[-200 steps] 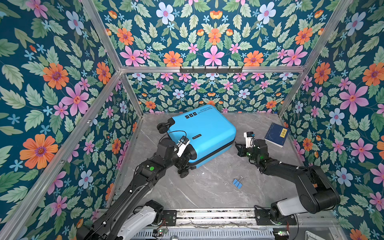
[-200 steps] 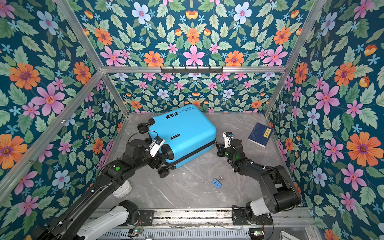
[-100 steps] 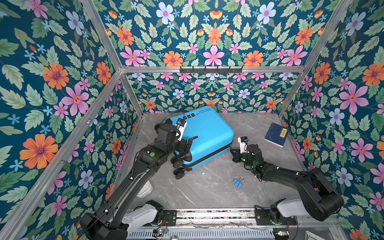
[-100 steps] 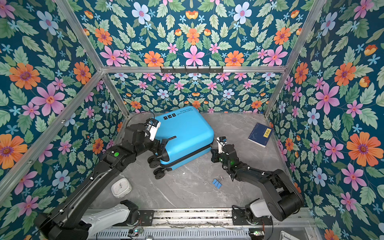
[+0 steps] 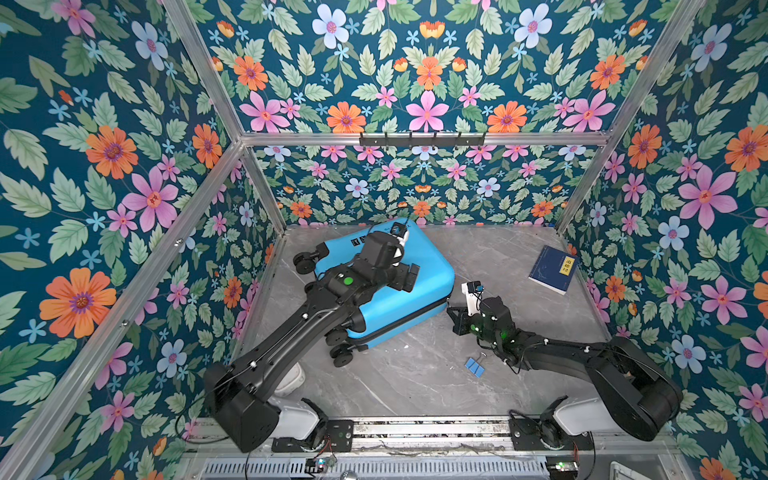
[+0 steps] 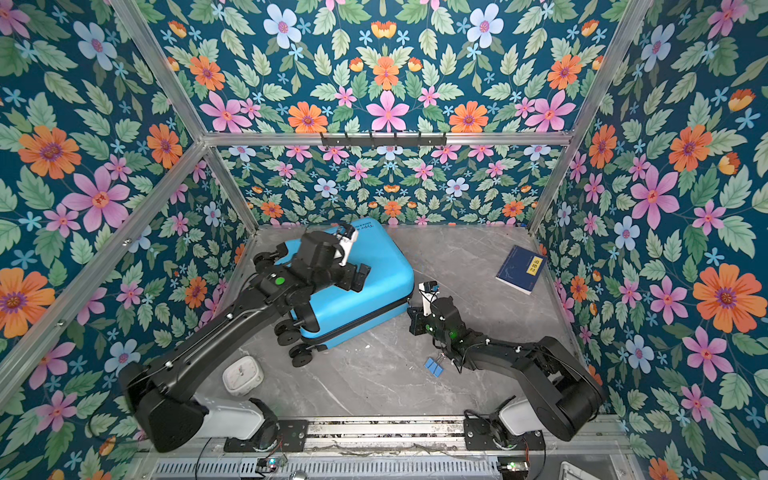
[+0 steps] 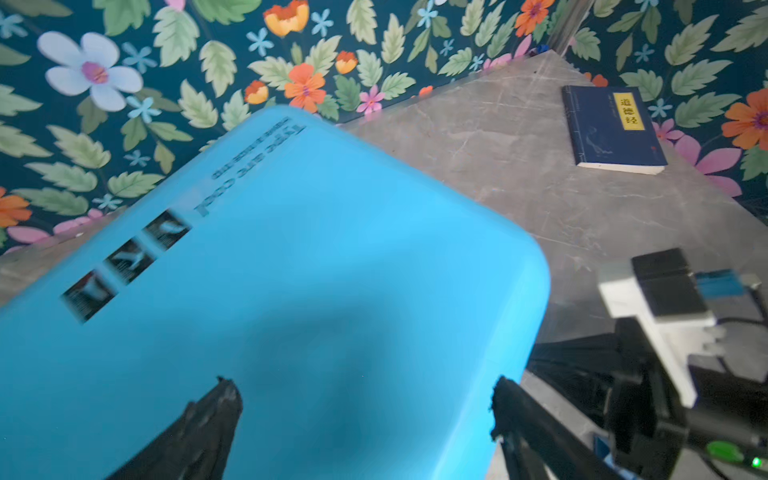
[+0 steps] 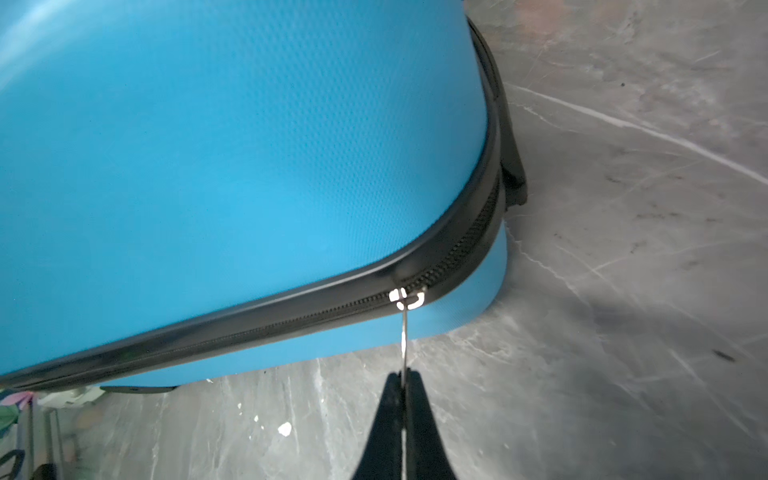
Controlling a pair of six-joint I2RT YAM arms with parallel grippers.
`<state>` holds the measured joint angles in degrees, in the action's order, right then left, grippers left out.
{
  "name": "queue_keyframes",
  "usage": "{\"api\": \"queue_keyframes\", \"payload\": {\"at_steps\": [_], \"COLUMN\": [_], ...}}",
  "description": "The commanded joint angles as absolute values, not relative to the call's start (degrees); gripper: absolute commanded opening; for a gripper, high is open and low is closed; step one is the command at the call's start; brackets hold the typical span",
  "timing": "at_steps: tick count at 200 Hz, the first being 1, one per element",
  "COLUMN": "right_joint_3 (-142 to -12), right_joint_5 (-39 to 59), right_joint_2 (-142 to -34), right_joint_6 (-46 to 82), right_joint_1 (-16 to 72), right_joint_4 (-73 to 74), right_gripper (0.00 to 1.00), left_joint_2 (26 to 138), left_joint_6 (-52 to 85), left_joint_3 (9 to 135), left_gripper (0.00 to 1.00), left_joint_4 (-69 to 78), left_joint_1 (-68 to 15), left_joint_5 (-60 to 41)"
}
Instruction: Pack the luggage
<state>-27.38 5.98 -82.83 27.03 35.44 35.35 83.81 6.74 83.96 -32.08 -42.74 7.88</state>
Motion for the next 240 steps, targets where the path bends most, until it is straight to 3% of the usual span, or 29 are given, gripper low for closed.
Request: {"api": "queue_keyframes", "payload": {"at_steps": [1,89,114,131,161,240], "right_joint_3": [-27.42,-26.74,-26.33,-26.92,-27.93,-31.22], "right_joint_5": [5.94,2.91,1.03,0.5,2.11,4.57], "right_joint_2": [-84.55,-87.45,-87.6,-88.0,-89.24,-90.59], "right_joint_6": [29.52,30.05,29.76,29.22,30.67,32.41], "right_joint_1": [36.06,36.04,36.05,35.49,32.23,25.45], "right_joint_4": [39.12,42.95,44.09,44.12,45.51,45.92], "right_gripper": [0.0,0.0,0.0,0.0,0.0,0.0], "left_joint_2": [90.8,123.46,127.63,128.94,129.85,128.43], "left_joint_6": [8.13,9.32,8.88,8.79,8.64,7.56], "left_joint_3": [90.67,125.7,130.16,131.02,130.77,127.14], "left_gripper": [0.98,0.99,0.9,0.72,0.59,0.45], "left_joint_4": [-34.56,-51.93,-57.58,-60.22,-63.39,-62.7], "left_joint_1": [-44.62,-49.49,-49.73,-49.79,-49.96,-50.1], "left_joint_5": [12.98,18.08,18.77,18.69,18.54,16.7]}}
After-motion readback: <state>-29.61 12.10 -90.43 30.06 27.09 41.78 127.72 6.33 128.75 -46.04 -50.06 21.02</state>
